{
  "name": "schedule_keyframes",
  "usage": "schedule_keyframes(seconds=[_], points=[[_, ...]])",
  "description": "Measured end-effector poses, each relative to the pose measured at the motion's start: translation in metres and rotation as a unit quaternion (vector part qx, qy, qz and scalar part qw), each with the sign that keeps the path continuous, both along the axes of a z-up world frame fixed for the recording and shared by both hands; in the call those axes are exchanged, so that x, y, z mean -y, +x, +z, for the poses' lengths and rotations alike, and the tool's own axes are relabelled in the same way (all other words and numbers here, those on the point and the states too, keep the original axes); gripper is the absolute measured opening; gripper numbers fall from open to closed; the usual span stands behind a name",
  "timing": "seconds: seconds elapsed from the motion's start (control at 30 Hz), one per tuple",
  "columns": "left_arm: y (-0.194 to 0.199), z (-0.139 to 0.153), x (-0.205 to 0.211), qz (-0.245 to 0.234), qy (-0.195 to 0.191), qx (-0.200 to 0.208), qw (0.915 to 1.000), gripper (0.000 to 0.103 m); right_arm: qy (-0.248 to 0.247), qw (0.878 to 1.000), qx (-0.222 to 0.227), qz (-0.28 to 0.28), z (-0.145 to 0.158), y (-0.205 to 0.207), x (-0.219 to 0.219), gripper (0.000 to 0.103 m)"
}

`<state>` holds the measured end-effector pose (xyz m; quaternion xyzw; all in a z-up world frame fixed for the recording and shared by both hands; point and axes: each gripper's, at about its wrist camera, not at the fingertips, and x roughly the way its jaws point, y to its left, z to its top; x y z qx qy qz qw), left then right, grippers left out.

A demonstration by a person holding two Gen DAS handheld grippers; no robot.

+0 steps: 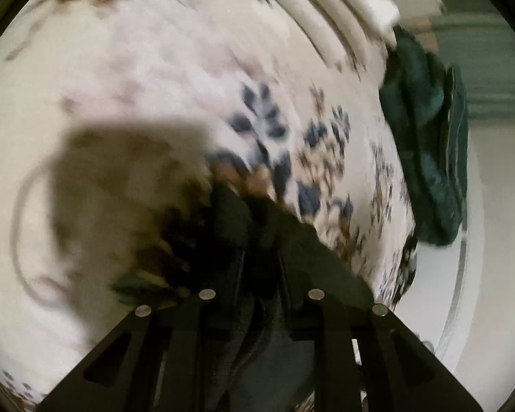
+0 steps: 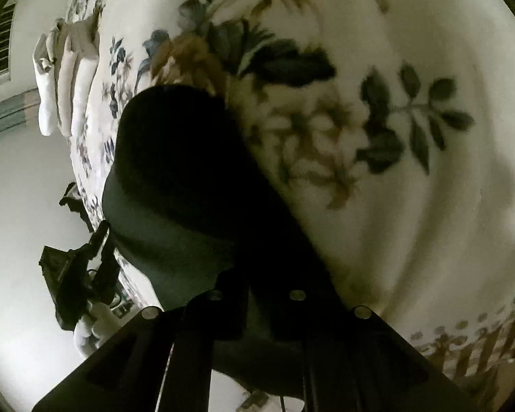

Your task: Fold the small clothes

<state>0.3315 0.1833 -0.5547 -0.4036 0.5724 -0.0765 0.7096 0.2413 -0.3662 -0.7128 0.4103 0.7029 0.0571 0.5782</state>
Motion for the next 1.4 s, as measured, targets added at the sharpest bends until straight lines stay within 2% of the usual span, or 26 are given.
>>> schedule_keyframes(seconds=[0.03, 0.13, 0.2, 0.23, 0.27, 0.33, 0.4, 0.47, 0.53, 0.57, 0.6, 0.63, 0.67, 0.73, 0.8, 0.83, 0.87, 0.9, 0.97, 1.0, 1.03, 1.07, 1.13, 1.27, 1.37, 1.4], points=[[-0.002, 0.004, -0.011, 0.014, 0.001, 0.004, 0.9999, 0.014, -0.006, 1.000, -0.004, 0.010, 0.002, 0.001, -0.002, 0.008], [-0.013, 0.011, -0.027, 0.034, -0.035, 0.007, 0.9988, 0.028, -0.009, 1.000, 0.002, 0.022, 0.012, 0.003, -0.001, 0.020], [-0.020, 0.014, -0.016, 0.004, -0.025, 0.007, 0.9996, 0.057, -0.009, 1.000, 0.011, 0.025, 0.019, 0.005, -0.001, 0.042], [-0.023, 0.014, -0.009, -0.009, -0.022, 0.009, 0.9997, 0.058, -0.009, 0.999, 0.016, 0.026, 0.021, 0.006, -0.001, 0.056], [-0.027, 0.012, 0.003, -0.026, -0.025, 0.006, 0.9993, 0.057, -0.012, 0.999, 0.016, 0.031, 0.022, 0.005, -0.003, 0.058], [-0.037, 0.004, 0.026, -0.057, -0.032, -0.009, 0.9978, 0.057, -0.011, 0.999, 0.011, 0.040, 0.021, 0.002, -0.006, 0.058], [-0.050, -0.003, 0.050, -0.093, -0.015, -0.017, 0.9954, 0.057, -0.008, 0.999, -0.003, 0.051, 0.016, -0.008, -0.011, 0.058], [-0.066, -0.011, 0.070, -0.125, 0.025, -0.023, 0.9916, 0.057, -0.006, 0.998, -0.027, 0.064, 0.006, -0.022, -0.018, 0.058], [-0.078, -0.012, 0.083, -0.141, 0.068, -0.008, 0.9876, 0.052, 0.001, 0.996, -0.046, 0.075, -0.003, -0.035, -0.026, 0.058], [-0.084, -0.012, 0.088, -0.145, 0.084, 0.004, 0.9859, 0.019, 0.003, 0.995, -0.050, 0.087, -0.007, -0.042, -0.033, 0.053], [-0.087, -0.012, 0.088, -0.143, 0.080, 0.004, 0.9865, 0.013, -0.002, 0.994, -0.049, 0.098, -0.010, -0.047, -0.039, 0.041], [-0.089, -0.010, 0.086, -0.131, 0.073, 0.003, 0.9886, 0.013, -0.021, 0.993, -0.046, 0.106, -0.010, -0.051, -0.043, 0.020], [-0.091, -0.005, 0.081, -0.121, 0.066, 0.007, 0.9905, 0.013, -0.030, 0.993, -0.044, 0.107, -0.009, -0.054, -0.045, 0.011], [-0.099, 0.011, 0.072, -0.105, 0.050, 0.024, 0.9929, 0.013, -0.011, 0.996, -0.033, 0.084, 0.001, -0.059, -0.043, 0.009], [-0.103, 0.013, 0.065, -0.108, 0.034, 0.024, 0.9933, 0.017, -0.017, 0.995, -0.033, 0.091, 0.009, -0.064, -0.041, 0.007], [-0.104, 0.004, 0.063, -0.114, 0.031, 0.011, 0.9930, 0.019, -0.032, 0.993, -0.038, 0.104, 0.007, -0.064, -0.041, 0.009], [-0.105, -0.007, 0.061, -0.118, 0.033, -0.011, 0.9924, 0.024, -0.056, 0.990, -0.044, 0.120, 0.002, -0.064, -0.040, 0.023], [-0.105, -0.016, 0.057, -0.115, 0.030, -0.034, 0.9923, 0.026, -0.065, 0.988, -0.057, 0.126, -0.004, -0.063, -0.037, 0.029], [-0.106, -0.023, 0.043, -0.095, -0.008, -0.054, 0.9940, 0.028, -0.044, 0.990, -0.076, 0.107, -0.004, -0.055, -0.028, 0.032], [-0.105, -0.019, 0.038, -0.089, -0.006, -0.050, 0.9947, 0.036, -0.041, 0.991, -0.068, 0.106, 0.001, -0.050, -0.026, 0.035], [-0.103, -0.011, 0.031, -0.083, 0.002, -0.039, 0.9958, 0.043, -0.044, 0.992, -0.049, 0.106, 0.011, -0.042, -0.024, 0.047], [-0.100, -0.003, 0.025, -0.073, 0.003, -0.024, 0.9970, 0.057, -0.055, 0.993, -0.023, 0.104, 0.025, -0.030, -0.022, 0.058], [-0.090, 0.005, 0.013, -0.049, -0.011, -0.002, 0.9987, 0.060, -0.061, 0.994, 0.015, 0.093, 0.046, -0.005, -0.020, 0.063], [-0.037, 0.011, 0.008, -0.021, -0.017, 0.026, 0.9993, 0.060, -0.052, 0.996, 0.039, 0.056, 0.053, 0.044, -0.015, 0.063], [0.013, -0.001, 0.021, -0.041, 0.002, 0.016, 0.9990, 0.060, -0.068, 0.996, 0.043, 0.037, 0.043, 0.075, -0.016, 0.063], [0.033, -0.014, 0.028, -0.057, 0.012, -0.006, 0.9983, 0.060, -0.066, 0.996, 0.042, 0.033, 0.039, 0.083, -0.018, 0.063]])
